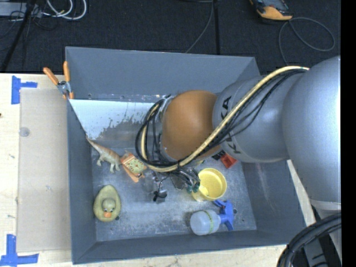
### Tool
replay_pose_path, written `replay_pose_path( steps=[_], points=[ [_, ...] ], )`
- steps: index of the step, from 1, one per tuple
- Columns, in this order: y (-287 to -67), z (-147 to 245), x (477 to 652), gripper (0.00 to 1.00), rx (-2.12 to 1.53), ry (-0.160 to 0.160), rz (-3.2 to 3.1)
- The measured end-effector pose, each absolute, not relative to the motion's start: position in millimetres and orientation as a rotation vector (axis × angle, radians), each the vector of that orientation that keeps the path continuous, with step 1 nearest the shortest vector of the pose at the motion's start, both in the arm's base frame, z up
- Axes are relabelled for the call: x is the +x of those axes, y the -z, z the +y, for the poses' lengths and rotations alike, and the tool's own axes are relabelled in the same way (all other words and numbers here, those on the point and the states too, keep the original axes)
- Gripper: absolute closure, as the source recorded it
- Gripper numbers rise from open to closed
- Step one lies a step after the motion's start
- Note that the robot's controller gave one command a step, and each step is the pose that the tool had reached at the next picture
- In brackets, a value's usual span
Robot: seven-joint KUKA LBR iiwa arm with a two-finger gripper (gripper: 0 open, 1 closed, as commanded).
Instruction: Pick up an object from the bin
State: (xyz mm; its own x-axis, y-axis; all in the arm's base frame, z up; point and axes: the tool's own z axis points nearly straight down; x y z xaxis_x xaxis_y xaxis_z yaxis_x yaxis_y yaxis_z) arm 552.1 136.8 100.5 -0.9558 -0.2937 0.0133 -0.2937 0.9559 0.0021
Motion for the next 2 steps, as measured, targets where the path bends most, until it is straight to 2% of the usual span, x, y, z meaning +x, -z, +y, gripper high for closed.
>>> replay_pose_path(
  steps=[1,2],
  points=[
    [-100.4,136.7,552.1,0.0,0.463,0.0,-3.094],
    [-100.4,136.7,552.1,0.0,0.462,0.0,-3.094]
  ],
)
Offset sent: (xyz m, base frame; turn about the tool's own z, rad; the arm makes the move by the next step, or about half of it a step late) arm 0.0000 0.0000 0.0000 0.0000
